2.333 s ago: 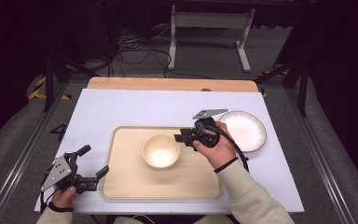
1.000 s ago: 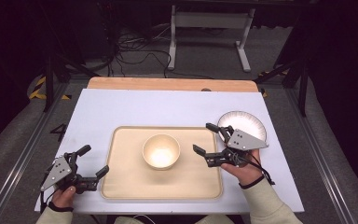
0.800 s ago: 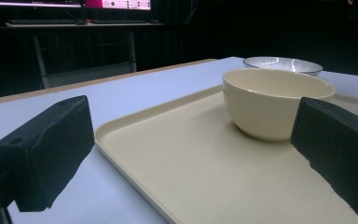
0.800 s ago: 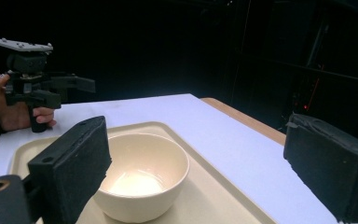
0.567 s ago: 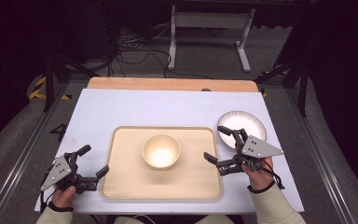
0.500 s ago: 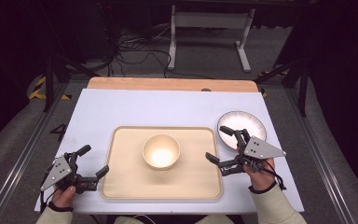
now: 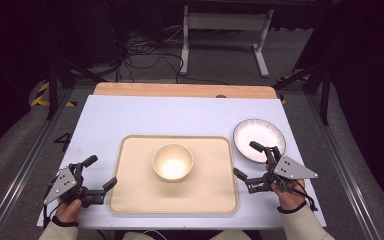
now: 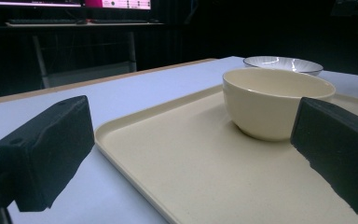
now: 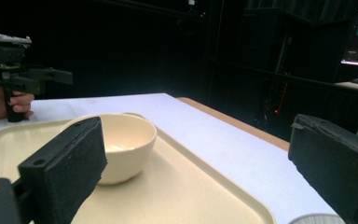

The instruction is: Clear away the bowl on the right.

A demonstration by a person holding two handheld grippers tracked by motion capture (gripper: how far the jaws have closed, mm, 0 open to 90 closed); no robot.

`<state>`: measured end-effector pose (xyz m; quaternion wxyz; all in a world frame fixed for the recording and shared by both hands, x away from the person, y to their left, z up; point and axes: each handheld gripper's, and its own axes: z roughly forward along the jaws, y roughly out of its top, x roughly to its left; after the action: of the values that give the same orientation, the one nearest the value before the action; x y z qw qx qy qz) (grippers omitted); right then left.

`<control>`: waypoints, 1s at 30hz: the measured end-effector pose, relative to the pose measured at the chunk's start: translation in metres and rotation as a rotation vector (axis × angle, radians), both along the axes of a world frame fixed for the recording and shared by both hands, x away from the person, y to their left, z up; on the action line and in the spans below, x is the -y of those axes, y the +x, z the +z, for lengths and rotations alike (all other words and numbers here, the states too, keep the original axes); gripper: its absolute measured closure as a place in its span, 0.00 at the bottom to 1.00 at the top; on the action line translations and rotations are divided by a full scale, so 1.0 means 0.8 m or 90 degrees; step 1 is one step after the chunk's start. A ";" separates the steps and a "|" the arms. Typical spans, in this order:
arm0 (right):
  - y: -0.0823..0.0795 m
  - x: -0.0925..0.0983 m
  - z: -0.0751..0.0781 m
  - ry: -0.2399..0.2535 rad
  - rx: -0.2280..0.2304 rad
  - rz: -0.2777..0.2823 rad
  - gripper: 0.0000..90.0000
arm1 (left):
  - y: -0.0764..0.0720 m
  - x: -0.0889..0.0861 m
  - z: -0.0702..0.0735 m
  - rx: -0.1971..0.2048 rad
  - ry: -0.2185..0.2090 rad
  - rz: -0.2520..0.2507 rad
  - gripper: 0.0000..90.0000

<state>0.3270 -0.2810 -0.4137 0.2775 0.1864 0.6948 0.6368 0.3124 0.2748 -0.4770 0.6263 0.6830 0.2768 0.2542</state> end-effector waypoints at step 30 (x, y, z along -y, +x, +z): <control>-0.004 0.021 -0.055 -0.019 -0.043 -0.019 0.05 | 0.000 0.000 0.000 0.001 -0.001 -0.002 0.00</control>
<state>0.3242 -0.2979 -0.4580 0.2661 0.2142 0.7104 0.6154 0.3123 0.2750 -0.4771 0.6275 0.6826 0.2755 0.2539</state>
